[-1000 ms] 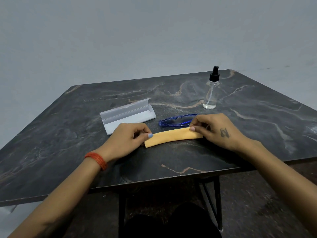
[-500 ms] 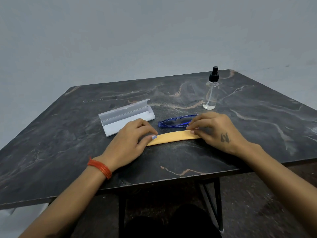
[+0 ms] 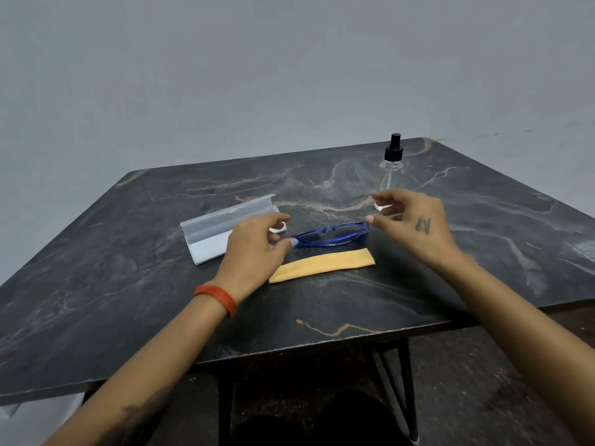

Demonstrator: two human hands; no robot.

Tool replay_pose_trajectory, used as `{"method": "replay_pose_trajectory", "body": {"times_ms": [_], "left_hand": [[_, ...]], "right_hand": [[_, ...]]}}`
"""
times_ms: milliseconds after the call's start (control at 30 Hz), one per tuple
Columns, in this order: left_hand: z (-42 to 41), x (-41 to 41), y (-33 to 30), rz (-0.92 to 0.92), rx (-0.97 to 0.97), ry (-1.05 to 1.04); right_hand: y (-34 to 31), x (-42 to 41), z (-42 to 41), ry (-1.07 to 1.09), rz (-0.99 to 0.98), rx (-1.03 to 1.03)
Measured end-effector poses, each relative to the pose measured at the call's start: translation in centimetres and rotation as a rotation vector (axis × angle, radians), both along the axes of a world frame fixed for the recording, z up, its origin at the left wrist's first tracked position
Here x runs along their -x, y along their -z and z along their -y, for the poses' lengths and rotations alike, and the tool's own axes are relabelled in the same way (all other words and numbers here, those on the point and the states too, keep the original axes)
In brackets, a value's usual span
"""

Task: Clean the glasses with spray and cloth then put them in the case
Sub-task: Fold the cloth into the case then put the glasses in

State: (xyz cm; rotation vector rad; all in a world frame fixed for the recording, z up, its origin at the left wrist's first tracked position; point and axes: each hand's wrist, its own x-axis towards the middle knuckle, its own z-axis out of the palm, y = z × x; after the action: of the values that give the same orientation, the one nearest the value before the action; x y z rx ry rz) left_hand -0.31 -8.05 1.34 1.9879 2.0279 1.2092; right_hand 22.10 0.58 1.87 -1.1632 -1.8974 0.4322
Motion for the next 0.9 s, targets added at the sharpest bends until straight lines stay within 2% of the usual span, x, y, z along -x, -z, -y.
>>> {"method": "replay_pose_trajectory", "body": {"times_ms": [100,200,533,667,767,833,900], "left_hand": [[-1.2,-0.5,0.2,0.069,0.144,-0.055],[-1.8,-0.9,0.3,0.087,0.180,-0.084],[-2.2,-0.8,1.5,0.207,0.138,-0.092],[-1.8,-0.8,1.5,0.206,0.113,-0.094],[-1.2,-0.5,1.2,0.182,0.119,-0.094],[-0.6,-0.1,0.9,0.133,0.162,-0.065],[0.1,0.6,0.6,0.097,0.229,-0.002]], "right_hand": [[0.1,0.1,-1.1,0.026,0.013,0.208],[0.5,0.5,-1.1,0.013,-0.015,0.303],[1.2,1.0,-1.0,0.004,-0.055,0.301],[1.4,0.9,-0.9,0.010,-0.106,0.289],[1.5,0.4,-0.4,0.054,-0.146,0.195],[1.2,0.1,0.2,0.014,-0.144,0.180],[0.9,-0.1,1.1,-0.083,-0.097,0.252]]}}
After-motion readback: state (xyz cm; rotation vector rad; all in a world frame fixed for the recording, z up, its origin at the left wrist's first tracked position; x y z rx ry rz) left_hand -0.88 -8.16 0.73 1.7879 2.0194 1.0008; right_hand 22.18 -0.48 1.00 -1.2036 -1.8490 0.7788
